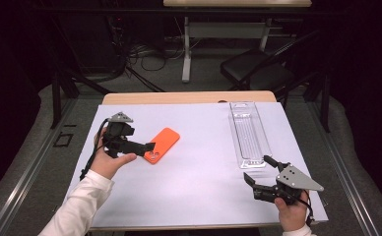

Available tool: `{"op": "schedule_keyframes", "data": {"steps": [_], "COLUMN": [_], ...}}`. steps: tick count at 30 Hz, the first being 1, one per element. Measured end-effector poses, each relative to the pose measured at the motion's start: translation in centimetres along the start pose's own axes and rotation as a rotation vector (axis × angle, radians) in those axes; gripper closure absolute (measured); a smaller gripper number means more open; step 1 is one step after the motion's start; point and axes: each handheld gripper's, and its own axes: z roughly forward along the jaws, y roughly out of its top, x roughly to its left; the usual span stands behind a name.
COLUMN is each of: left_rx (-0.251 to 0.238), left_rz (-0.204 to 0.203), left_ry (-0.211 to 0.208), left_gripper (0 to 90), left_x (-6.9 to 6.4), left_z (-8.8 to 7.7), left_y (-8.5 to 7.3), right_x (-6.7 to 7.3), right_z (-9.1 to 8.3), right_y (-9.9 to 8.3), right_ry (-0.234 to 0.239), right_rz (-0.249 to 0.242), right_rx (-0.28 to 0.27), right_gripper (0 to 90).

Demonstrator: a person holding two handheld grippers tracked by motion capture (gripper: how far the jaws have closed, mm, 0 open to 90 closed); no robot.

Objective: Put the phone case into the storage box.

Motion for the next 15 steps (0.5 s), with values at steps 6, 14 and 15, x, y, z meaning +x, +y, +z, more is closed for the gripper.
{"op": "schedule_keyframes", "data": {"steps": [6,14,15], "left_rx": [0.038,0.094,0.101], "left_rz": [-0.017,-0.029,-0.03], "left_ry": [0.022,0.035,0.038], "left_gripper": [0.5,0.5,0.5], "left_x": [0.9,1.7,1.8], "left_z": [0.7,1.9,2.2], "left_y": [1.4,3.0,3.2], "right_x": [0.0,-0.1,-0.1], "right_z": [-0.2,0.0,0.2], "right_y": [0.0,0.1,0.0], "right_ry": [-0.002,0.0,0.007], "right_rz": [0.007,0.01,0.015], "right_rx": [-0.005,-0.01,-0.009], "right_gripper": [14.1,14.1,14.1]}}
